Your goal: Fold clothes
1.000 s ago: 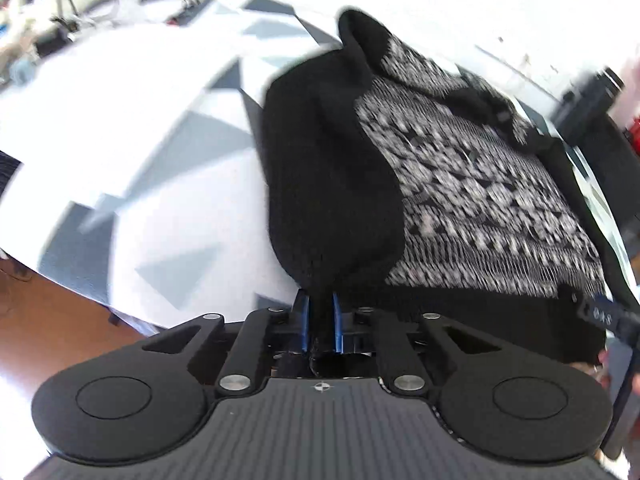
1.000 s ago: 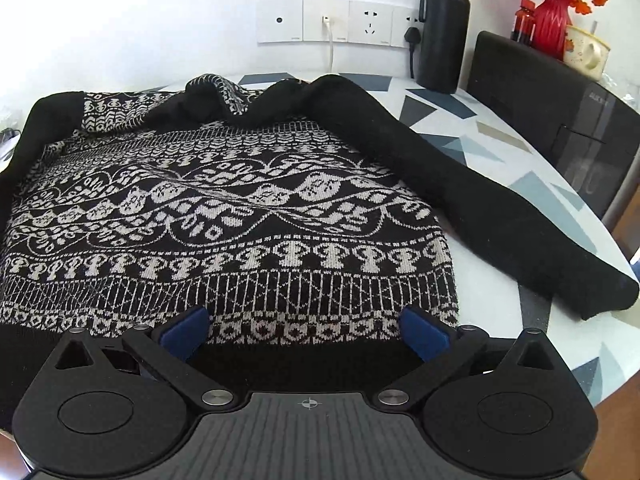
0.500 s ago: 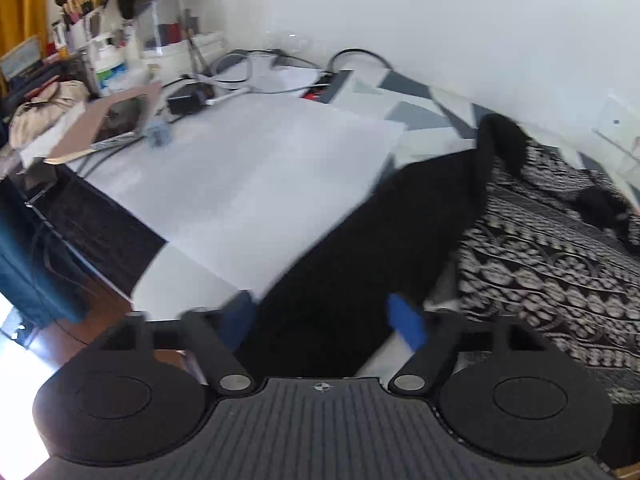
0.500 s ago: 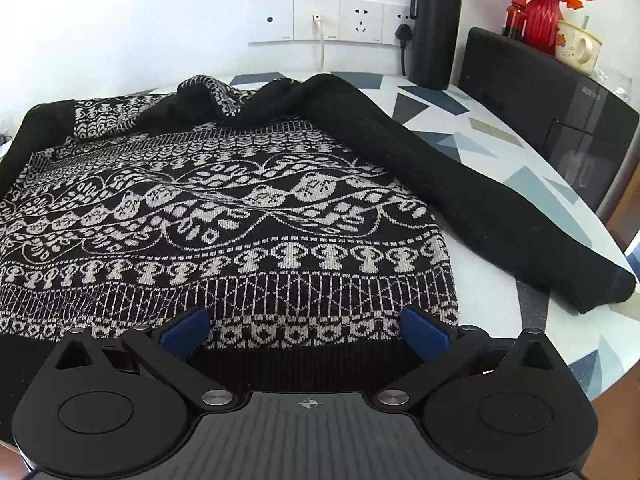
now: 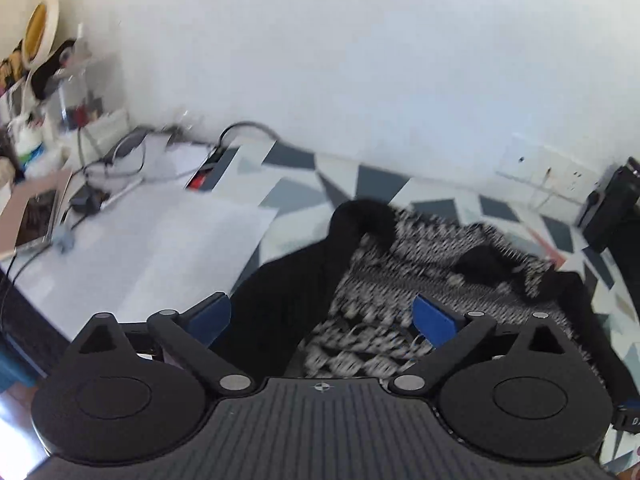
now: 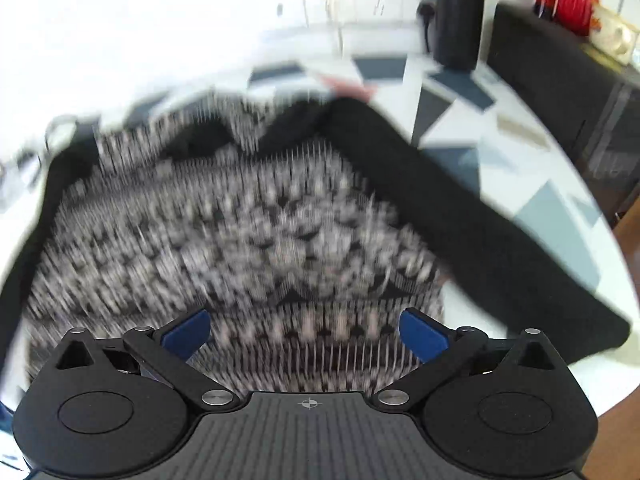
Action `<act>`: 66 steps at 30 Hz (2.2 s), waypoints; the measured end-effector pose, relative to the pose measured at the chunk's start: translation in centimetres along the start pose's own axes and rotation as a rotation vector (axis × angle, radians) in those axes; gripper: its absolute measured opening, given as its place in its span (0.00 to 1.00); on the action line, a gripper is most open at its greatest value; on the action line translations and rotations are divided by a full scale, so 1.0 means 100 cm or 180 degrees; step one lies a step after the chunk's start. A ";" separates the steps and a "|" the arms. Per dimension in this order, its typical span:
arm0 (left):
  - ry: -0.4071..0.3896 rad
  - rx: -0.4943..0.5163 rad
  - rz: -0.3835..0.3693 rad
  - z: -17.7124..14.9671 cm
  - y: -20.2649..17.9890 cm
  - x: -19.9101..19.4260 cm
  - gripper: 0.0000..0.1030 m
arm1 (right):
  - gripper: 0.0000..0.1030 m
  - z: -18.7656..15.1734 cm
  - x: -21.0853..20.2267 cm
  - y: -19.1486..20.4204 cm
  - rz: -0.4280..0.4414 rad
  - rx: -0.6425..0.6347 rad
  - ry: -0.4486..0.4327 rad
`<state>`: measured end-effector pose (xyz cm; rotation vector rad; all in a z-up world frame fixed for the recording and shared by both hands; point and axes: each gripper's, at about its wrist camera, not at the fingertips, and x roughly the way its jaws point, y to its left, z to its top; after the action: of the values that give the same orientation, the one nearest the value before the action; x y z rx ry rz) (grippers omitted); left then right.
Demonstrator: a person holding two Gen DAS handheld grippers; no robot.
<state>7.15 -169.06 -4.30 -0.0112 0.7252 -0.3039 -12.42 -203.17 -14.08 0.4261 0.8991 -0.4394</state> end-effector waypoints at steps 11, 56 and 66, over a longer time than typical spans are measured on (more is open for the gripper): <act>-0.0484 0.0082 -0.0323 0.105 -0.048 -0.011 1.00 | 0.99 0.123 -0.083 0.053 -0.0042 -0.0436 -0.0914; 0.0743 0.1150 -0.0522 -0.023 -0.070 0.267 0.99 | 0.74 0.098 0.162 0.080 -0.0476 -0.1276 -0.0532; 0.0541 0.1018 -0.0545 -0.006 -0.086 0.281 0.11 | 0.30 0.110 0.177 0.069 -0.0445 -0.1294 -0.0592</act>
<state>24.30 -185.01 -22.07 0.2597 0.8390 -0.5876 8.05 -206.53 -21.29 -0.0499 0.8145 -0.4040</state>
